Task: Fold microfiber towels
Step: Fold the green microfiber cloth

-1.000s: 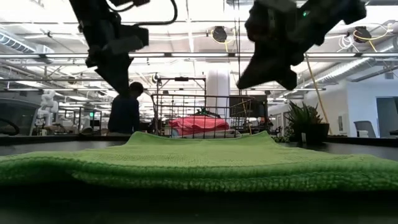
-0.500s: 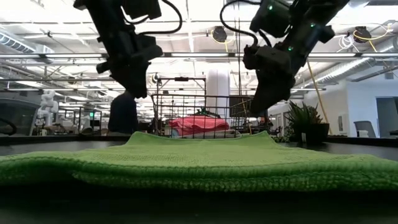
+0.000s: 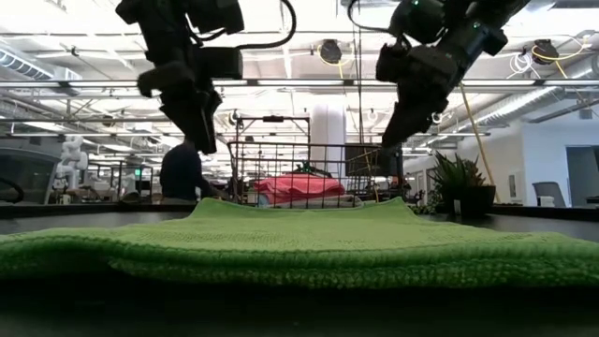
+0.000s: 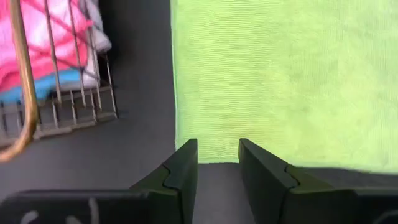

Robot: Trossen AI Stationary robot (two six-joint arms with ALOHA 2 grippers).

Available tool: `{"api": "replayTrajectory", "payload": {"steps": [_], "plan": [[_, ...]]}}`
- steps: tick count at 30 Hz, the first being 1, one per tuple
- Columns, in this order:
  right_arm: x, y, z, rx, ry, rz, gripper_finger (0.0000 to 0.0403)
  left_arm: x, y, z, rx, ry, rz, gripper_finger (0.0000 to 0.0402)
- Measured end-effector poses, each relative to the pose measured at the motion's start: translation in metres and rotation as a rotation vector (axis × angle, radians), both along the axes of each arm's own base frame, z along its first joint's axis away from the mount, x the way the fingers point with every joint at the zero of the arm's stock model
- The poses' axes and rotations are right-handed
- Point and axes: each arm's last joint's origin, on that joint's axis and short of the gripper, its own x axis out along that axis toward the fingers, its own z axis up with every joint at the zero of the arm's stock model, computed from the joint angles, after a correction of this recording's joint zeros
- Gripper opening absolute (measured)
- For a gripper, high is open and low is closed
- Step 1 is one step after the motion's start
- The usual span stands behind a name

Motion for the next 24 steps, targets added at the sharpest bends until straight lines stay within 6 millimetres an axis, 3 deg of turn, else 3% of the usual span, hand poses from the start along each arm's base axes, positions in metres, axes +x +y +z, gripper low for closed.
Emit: {"api": "replayTrajectory", "payload": {"steps": [5,9,16,20,24], "plan": [[0.005,-0.001,0.016,-0.133,-0.159,0.095,0.0090,0.001,0.000,0.001,0.045,-0.001,-0.100,0.0120],[0.011,-0.006,0.025,-0.113,-0.268,0.036,0.0079,0.000,0.001,0.000,0.046,0.011,-0.102,0.0120],[-0.004,-0.019,0.009,-0.004,-0.065,-0.140,0.0090,-0.005,0.009,-0.012,-0.024,0.005,0.082,0.0120],[-0.010,-0.020,-0.004,-0.036,0.077,-0.204,0.0104,-0.011,0.012,-0.031,-0.044,0.002,0.143,0.0120],[-0.006,-0.021,-0.013,-0.013,0.111,-0.234,0.0114,-0.021,0.011,-0.052,-0.069,0.007,0.194,0.0120]]}}
